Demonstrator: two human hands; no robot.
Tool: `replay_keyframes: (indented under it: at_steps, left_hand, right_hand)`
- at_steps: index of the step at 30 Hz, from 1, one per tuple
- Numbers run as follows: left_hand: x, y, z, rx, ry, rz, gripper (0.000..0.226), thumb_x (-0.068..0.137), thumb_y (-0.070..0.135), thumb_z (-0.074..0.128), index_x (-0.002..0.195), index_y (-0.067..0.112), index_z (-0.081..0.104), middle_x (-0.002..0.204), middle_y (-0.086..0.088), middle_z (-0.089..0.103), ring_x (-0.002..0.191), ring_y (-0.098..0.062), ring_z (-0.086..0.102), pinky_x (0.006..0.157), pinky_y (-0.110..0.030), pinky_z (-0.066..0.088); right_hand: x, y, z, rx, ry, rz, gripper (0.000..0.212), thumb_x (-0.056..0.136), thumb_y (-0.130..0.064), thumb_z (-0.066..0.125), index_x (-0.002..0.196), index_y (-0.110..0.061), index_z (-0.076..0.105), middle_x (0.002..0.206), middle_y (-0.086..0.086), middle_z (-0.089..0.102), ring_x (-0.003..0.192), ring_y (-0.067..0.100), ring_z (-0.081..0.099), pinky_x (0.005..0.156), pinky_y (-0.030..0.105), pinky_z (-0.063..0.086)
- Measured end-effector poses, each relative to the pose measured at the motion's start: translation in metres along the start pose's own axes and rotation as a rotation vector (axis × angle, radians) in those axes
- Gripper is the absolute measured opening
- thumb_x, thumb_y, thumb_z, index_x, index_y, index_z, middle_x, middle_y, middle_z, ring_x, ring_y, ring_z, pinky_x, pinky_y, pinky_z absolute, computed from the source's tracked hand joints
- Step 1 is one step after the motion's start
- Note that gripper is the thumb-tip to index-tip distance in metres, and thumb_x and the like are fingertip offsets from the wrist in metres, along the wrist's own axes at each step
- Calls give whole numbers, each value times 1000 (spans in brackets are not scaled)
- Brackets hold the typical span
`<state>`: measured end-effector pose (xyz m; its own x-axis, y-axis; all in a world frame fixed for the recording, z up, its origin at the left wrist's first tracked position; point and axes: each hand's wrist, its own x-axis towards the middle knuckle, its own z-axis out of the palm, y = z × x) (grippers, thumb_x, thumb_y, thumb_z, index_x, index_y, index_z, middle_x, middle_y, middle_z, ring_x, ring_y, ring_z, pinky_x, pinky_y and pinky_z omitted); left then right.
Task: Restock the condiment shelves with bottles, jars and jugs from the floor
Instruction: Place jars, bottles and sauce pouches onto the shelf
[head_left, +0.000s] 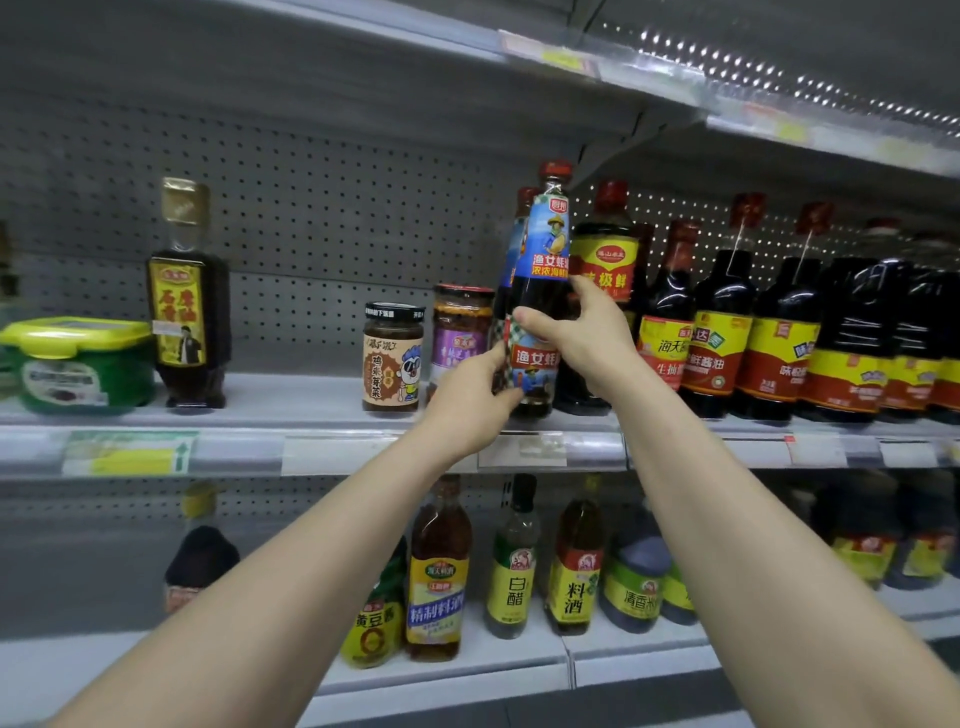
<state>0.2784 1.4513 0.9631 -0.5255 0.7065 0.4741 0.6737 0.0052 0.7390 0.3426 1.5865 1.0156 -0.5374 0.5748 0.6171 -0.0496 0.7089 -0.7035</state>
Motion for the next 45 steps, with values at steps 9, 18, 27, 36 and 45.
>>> replay_keyframes:
  at_steps: [9,18,27,36,45]
  left_hand:
    - [11,0,8,85,10,-20,50,97,13,58,145,17,45,133,-2,60,123,-17,54,98,-27,42]
    - [16,-4,17,141,27,-13,52,94,15,62,144,19,46,128,-2,63,116,-18,59,103,-40,48]
    - [18,-9,22,221,63,-5,74,93,17,64,155,16,23,138,-6,58,121,-20,57,91,-25,43]
    - [14,-13,20,145,85,14,64,93,10,62,151,19,38,136,-2,60,123,-18,58,105,-38,47]
    - [-39,-13,5,38,201,78,40,92,5,62,131,15,62,124,0,68,114,-10,62,102,-26,48]
  right_hand:
    - [9,3,7,-58,-3,27,55,80,-37,81,126,-21,57,127,8,60,117,25,59,99,48,51]
    - [2,12,14,-210,71,-11,58,81,-46,78,127,-16,60,122,5,65,114,23,60,98,46,51]
    - [-13,23,17,-313,76,19,46,83,-50,75,117,-21,63,109,-3,71,106,19,64,79,27,37]
    - [-17,28,17,-301,43,35,45,87,-42,75,122,-17,63,116,2,72,108,20,66,90,35,52]
    - [-86,26,7,-272,192,9,34,94,-25,68,127,-18,62,113,-1,71,103,17,67,92,46,55]
